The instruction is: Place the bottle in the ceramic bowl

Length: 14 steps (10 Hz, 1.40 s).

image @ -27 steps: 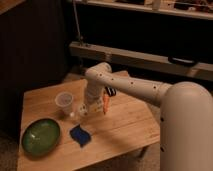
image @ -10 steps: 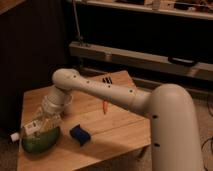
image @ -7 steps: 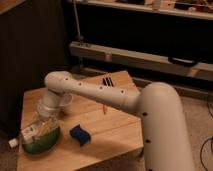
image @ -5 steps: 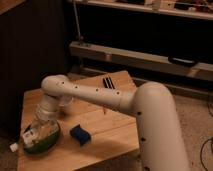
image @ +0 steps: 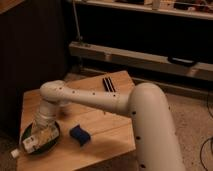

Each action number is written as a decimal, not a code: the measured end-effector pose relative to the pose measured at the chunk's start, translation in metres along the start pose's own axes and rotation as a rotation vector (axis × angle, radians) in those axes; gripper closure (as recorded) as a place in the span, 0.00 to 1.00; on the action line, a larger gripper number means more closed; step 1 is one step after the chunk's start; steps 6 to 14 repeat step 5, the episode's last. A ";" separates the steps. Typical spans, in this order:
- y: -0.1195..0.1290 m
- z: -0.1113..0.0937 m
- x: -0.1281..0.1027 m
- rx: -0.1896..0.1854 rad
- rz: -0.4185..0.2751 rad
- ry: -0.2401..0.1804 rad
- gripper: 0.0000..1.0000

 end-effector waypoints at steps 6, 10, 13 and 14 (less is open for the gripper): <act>0.004 0.011 0.001 0.009 0.017 -0.004 0.20; 0.004 0.011 0.001 0.009 0.017 -0.004 0.20; 0.004 0.011 0.001 0.009 0.017 -0.004 0.20; 0.004 0.011 0.001 0.009 0.017 -0.004 0.20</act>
